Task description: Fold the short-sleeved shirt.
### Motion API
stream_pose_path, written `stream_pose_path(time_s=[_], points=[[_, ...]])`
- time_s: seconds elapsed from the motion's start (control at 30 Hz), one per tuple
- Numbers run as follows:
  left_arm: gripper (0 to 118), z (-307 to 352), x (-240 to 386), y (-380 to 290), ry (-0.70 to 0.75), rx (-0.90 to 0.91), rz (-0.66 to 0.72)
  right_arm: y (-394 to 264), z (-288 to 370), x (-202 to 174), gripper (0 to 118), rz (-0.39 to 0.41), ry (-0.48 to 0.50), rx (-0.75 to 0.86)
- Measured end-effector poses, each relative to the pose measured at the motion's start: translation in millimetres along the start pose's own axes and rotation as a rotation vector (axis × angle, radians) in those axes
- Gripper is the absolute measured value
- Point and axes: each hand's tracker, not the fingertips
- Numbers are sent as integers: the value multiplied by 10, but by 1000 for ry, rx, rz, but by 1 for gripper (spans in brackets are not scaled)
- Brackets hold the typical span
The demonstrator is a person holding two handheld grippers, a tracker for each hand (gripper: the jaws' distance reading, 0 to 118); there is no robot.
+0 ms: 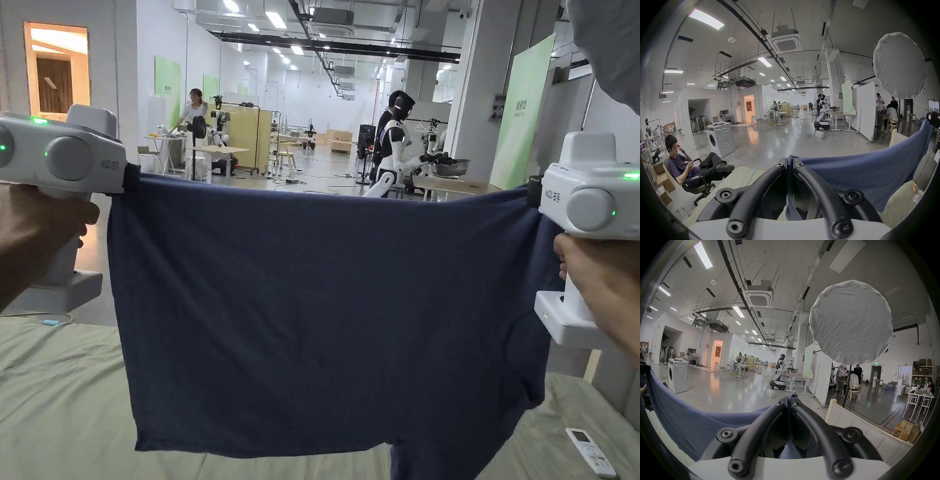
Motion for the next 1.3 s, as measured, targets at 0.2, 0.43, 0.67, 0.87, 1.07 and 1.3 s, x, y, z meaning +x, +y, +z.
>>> stream_pose_path(time_s=[0.2,0.43,0.67,0.87,1.07,1.3], points=[[6,11,37,-380,-3,-19,-17,-446,107,-33,3,9,14,-55],[6,263,43,-1140,-32,-90,-16,-1085,585,-46,3,18,37,-139],[6,830,-49,-1911,-51,-130,60,-1648,1212,35,3,22,62,-193],[6,1475,-129,-2488,-64,-154,59,-2026,1961,120,3,38,72,-200],[6,2091,-204,-3049,-68,-188,47,-2393,2683,211,3,35,91,-253],[6,2686,-321,-3773,-75,-290,41,-3008,3508,178,3,107,109,-347]])
